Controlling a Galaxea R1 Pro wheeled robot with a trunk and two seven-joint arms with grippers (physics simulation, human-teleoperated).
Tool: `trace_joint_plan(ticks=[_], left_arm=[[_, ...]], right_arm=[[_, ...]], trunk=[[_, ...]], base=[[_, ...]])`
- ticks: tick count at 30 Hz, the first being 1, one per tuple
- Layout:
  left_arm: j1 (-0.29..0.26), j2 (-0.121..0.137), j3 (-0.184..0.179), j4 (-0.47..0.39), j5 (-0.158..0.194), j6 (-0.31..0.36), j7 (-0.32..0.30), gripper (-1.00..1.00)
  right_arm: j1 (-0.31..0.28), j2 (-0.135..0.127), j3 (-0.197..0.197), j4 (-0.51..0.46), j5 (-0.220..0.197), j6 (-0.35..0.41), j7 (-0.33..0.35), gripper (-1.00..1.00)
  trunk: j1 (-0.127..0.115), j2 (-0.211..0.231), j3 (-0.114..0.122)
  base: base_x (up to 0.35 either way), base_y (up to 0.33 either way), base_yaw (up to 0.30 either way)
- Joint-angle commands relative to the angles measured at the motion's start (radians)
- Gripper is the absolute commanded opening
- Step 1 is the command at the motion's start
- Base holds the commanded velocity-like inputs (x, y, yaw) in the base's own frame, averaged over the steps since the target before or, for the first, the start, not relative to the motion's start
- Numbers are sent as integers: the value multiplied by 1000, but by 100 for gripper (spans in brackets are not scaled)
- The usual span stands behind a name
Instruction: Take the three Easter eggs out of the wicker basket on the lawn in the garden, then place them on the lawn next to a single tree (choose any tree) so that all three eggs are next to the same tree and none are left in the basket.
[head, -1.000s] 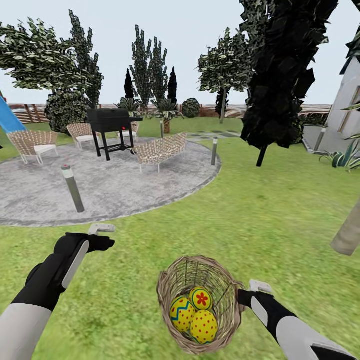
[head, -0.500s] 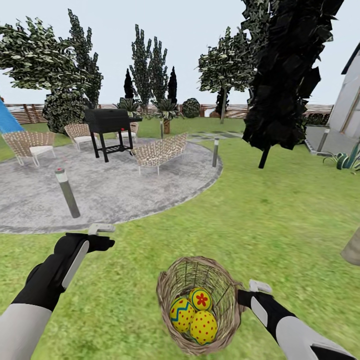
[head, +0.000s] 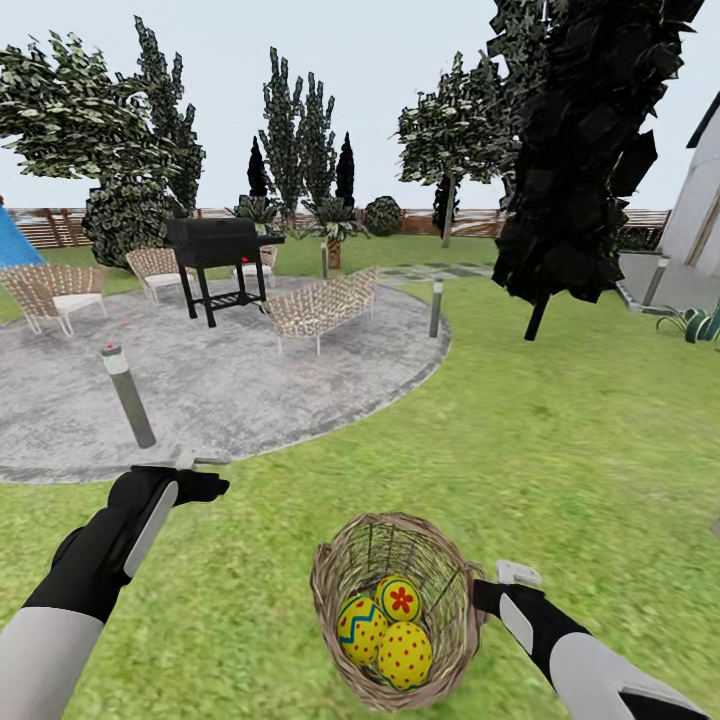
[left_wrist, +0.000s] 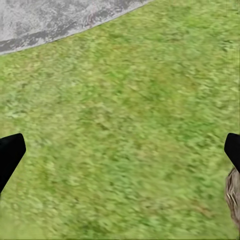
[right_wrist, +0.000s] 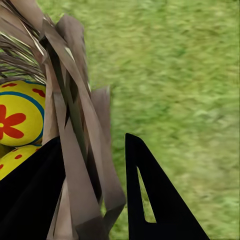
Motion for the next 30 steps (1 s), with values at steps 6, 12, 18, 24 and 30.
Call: trace_joint_plan(ticks=[6,12,18,24,30], left_arm=[[-1,1,-1,-1,7,3,6,100],[-1,1,-1,-1,7,3,6,100],[-1,1,-1,-1,7,3,6,100],[-1,1,-1,-1,7,0,5,100],[-1,1,-2,-1,7,-15,4,100]], right_arm=[[-1,0,-4,-2,-11,5,-2,-100],[-1,0,-4,-2,-11,5,-2,-100],[-1,0,-4,-1,-11,5,-2,-100],[-1,0,-4,-1,-12,5,-2,-100],[-1,1,-4,-1,-11,5,-2,-100]], trunk=[[1,-1,-1],[1,-1,-1],[1,-1,-1],[1,-1,-1],[1,-1,-1]], base=[[333,110,0],[333,110,0],[333,109,0],[333,97,0],[333,85,0]])
